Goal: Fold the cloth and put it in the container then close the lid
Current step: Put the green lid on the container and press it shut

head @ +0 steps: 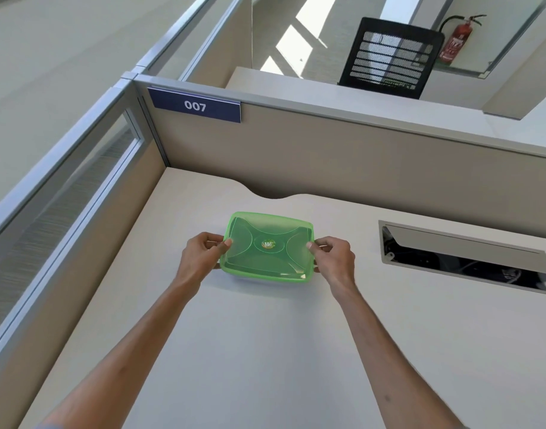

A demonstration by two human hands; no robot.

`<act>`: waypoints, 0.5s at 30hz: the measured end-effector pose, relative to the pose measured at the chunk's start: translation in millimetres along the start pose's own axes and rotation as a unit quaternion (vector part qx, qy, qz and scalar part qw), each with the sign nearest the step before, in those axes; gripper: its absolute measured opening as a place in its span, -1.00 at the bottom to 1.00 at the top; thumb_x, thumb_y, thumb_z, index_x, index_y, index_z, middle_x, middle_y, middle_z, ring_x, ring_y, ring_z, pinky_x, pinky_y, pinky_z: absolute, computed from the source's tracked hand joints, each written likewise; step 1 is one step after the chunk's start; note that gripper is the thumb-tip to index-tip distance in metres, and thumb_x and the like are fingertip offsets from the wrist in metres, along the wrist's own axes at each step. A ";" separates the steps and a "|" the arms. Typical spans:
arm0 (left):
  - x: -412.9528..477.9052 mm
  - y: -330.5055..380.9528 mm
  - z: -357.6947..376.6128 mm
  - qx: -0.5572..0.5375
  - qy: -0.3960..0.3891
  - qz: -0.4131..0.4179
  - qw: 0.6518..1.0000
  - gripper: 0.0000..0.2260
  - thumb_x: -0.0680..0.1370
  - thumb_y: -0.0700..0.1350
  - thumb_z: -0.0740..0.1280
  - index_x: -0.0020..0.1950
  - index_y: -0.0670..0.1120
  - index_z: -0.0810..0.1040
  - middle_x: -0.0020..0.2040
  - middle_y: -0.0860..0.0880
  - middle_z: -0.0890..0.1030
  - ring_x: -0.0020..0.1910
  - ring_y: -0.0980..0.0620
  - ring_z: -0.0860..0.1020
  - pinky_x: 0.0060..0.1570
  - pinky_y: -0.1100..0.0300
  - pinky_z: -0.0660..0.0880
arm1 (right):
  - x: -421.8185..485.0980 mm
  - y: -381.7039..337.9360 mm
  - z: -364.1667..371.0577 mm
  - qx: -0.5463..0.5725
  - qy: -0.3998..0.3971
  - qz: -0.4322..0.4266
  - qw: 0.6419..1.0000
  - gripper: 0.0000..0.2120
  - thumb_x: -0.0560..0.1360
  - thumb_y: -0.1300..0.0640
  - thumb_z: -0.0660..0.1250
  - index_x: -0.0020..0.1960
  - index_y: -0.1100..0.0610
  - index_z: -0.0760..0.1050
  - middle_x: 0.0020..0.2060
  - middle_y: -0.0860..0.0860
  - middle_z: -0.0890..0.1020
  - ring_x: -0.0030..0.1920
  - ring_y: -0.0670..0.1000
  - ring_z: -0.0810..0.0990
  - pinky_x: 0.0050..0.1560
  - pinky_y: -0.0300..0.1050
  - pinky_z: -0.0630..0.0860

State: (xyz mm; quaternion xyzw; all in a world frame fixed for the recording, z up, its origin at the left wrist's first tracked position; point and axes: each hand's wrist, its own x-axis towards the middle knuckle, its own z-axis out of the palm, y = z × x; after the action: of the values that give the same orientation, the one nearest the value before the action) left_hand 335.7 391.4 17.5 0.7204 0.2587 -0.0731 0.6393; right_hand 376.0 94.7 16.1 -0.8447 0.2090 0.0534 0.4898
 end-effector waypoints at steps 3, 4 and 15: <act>1.2 -0.4 -0.7 -0.004 -0.002 -0.010 1.000 -0.73 0.64 -0.03 0.56 0.16 -0.22 0.68 0.12 -0.25 0.79 0.08 -0.19 0.79 0.02 -0.02 0.75 | 2.3 2.3 -3.9 0.019 -0.017 0.027 0.999 -0.79 0.54 0.01 0.60 -0.14 0.13 0.71 -0.19 0.09 0.78 -0.21 0.17 0.75 0.00 0.21 0.77; 0.5 0.0 -0.9 -0.009 -0.005 -0.015 1.000 -0.72 0.64 -0.03 0.56 0.17 -0.23 0.68 0.12 -0.25 0.79 0.05 -0.16 0.79 -0.01 0.03 0.74 | 2.0 2.3 -5.0 0.031 -0.025 0.039 0.998 -0.77 0.55 0.02 0.60 -0.12 0.19 0.72 -0.14 0.16 0.80 -0.23 0.18 0.75 -0.07 0.14 0.78; -3.3 -4.9 -3.9 -0.019 -0.054 -0.004 0.998 -0.64 0.68 0.06 0.49 0.25 -0.24 0.67 0.10 -0.20 0.82 0.17 -0.27 0.78 0.18 -0.05 0.70 | 4.1 13.5 -11.5 0.114 -0.105 0.069 0.986 -0.63 0.63 0.07 0.53 0.02 0.43 0.67 -0.11 0.28 0.76 -0.33 0.11 0.74 -0.27 -0.07 0.72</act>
State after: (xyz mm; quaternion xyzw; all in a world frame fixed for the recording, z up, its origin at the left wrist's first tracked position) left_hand 329.6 394.5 15.3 0.7019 0.2285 -0.1097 0.6657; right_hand 373.0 77.8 9.9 -0.7569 0.2187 0.1509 0.5971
